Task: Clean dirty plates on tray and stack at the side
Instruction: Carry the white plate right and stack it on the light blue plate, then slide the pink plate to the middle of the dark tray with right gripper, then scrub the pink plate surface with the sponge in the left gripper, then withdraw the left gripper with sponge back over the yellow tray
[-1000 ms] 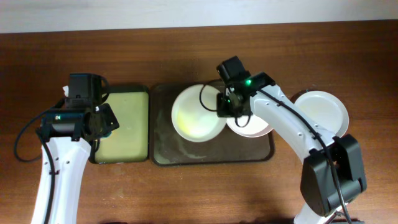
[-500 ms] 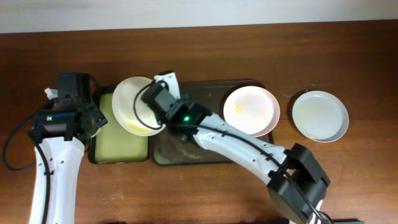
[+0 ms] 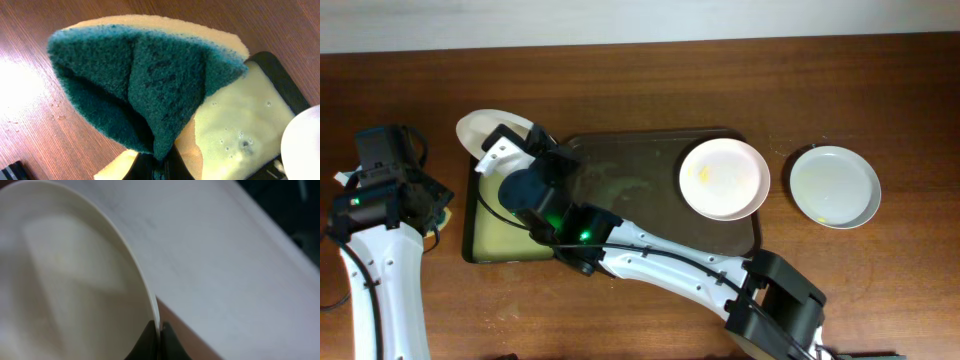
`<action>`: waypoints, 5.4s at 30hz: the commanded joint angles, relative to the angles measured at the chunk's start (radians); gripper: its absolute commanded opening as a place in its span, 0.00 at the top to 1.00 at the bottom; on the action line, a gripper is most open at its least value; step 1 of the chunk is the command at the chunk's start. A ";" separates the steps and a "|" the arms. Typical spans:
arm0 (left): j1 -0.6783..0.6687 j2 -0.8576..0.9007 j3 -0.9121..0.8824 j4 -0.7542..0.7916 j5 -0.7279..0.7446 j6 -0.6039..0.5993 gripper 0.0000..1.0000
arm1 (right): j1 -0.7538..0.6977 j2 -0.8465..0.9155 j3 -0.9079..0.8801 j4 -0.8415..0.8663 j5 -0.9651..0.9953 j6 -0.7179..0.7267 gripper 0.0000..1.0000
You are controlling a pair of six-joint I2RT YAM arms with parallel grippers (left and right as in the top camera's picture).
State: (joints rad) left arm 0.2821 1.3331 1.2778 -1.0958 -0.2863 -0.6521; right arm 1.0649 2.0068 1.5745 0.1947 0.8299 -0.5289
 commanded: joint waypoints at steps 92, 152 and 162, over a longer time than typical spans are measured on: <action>-0.366 -0.019 0.000 0.015 0.420 0.423 1.00 | -0.802 -0.026 -0.190 -1.115 -1.087 0.772 0.60; -0.778 0.728 0.151 0.326 0.895 0.553 1.00 | -0.817 -0.037 -0.264 -1.015 -1.211 0.765 0.96; -0.346 0.275 0.138 -0.029 0.199 0.420 1.00 | -0.816 -0.037 -0.264 -1.017 -1.211 0.765 0.87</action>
State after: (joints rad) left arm -0.1055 1.5986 1.4521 -1.1229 0.0486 -0.1555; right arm 0.2420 1.9759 1.2942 -0.8219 -0.3687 0.2340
